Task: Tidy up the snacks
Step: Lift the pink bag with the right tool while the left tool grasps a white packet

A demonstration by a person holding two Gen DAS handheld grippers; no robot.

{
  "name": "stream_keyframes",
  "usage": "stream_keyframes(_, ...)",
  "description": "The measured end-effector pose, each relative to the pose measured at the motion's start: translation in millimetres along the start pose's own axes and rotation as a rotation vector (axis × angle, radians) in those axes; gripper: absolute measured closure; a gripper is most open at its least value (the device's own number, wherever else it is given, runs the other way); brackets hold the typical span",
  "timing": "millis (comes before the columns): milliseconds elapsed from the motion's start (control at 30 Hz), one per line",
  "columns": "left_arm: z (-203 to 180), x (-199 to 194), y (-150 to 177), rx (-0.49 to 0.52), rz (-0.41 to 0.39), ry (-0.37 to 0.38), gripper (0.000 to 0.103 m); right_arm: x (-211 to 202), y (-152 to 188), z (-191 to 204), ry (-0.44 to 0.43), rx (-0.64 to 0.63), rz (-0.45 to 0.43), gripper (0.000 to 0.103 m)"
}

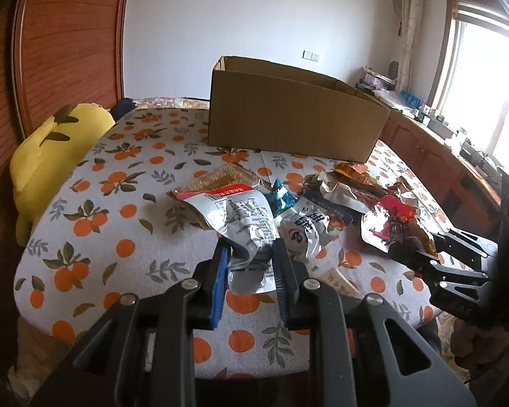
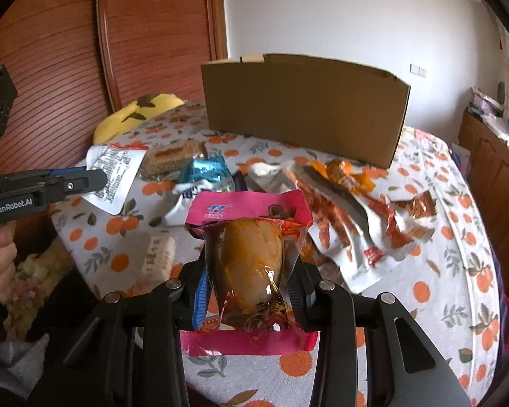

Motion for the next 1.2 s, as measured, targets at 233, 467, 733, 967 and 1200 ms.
stream_keyframes(233, -9, -9, -15, 0.023, -0.031, 0.018, 0.081, -13, -15, 3, -0.012, 0.009, -0.022, 0.065)
stream_keyframes(467, -24, -14, -48, 0.07, -0.074, 0.043, 0.081, -19, -34, 0, 0.009, -0.018, -0.029, 0.065)
stream_keyframes(733, -37, -6, -86, 0.127, -0.106, 0.077, 0.08, -15, -62, -15, 0.033, -0.03, -0.04, 0.065)
stream_keyframes(967, -43, 15, -121, 0.153, -0.119, 0.109, 0.08, -9, -95, -36, 0.063, -0.04, -0.055, 0.065)
stream_keyframes(1200, -48, 33, -154, 0.188, -0.145, 0.121, 0.08, 2, -131, -53, 0.086, -0.054, -0.074, 0.064)
Point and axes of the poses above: each gripper's, at about its wrist camera, not at the fingertips, and x roughly the way its jaws point, z to its left, y to its underside, the point moved 9 cm from there along x, roughly the way its jaws point, and after that the axes turned 3 degrees about -x, right-handed, at the moved point
